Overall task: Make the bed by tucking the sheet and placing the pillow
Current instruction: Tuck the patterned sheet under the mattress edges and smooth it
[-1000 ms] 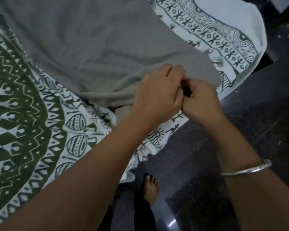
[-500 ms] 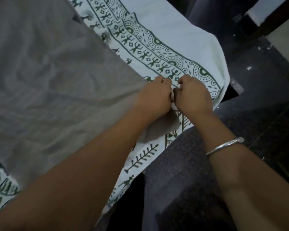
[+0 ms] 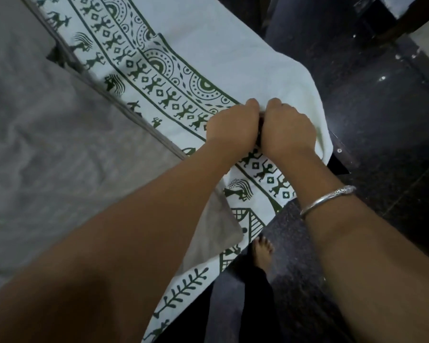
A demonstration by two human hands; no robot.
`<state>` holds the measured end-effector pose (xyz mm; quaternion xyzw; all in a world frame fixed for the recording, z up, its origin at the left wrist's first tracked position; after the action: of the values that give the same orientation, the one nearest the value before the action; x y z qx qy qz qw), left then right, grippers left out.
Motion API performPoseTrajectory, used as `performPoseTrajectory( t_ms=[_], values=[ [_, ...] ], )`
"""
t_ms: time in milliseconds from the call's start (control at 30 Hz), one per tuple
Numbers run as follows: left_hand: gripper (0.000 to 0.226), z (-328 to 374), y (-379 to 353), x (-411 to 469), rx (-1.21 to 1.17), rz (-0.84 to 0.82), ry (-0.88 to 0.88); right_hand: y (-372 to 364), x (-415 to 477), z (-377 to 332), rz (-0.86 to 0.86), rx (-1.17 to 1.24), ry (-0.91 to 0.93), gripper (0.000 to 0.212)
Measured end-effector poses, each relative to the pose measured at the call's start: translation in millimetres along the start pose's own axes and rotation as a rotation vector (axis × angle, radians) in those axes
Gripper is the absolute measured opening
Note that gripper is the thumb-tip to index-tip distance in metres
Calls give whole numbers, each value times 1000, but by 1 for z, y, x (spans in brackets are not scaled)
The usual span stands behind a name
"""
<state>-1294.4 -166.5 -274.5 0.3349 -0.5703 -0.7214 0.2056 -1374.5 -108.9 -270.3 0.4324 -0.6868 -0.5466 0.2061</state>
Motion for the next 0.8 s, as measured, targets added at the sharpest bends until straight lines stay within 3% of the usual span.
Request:
performPoseTrajectory(
  t_ms=[167,300,367,467,600,700,800],
  values=[
    [18,15,-2,6,1,61,-38,7,-5,24,96,3,-15,21],
    [29,25,-5,11,-35,111,-50,9,-11,41,201,119,-144,34],
    [41,33,-4,14,-38,107,-96,10,-8,47,152,129,-198,38],
    [51,40,-2,20,20,50,-118,8,0,49,81,69,-166,28],
    [28,45,11,28,55,74,-136,17,4,61,142,117,-77,24],
    [19,45,19,30,52,158,-194,22,1,74,118,390,-48,20],
    [10,43,26,36,-7,97,-288,26,-2,79,83,546,-51,29]
  ],
)
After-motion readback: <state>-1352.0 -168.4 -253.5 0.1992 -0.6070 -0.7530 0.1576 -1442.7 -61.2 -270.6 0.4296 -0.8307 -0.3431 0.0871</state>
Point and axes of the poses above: each hand's wrist, its own x-axis towards the middle knuckle, its own y-axis out of the back of the hand, z = x × y, the point moved 1 cm from there along x, towards the middle knuckle, and after that the axes turned 13 degrees about x, right-handed, at the moved point
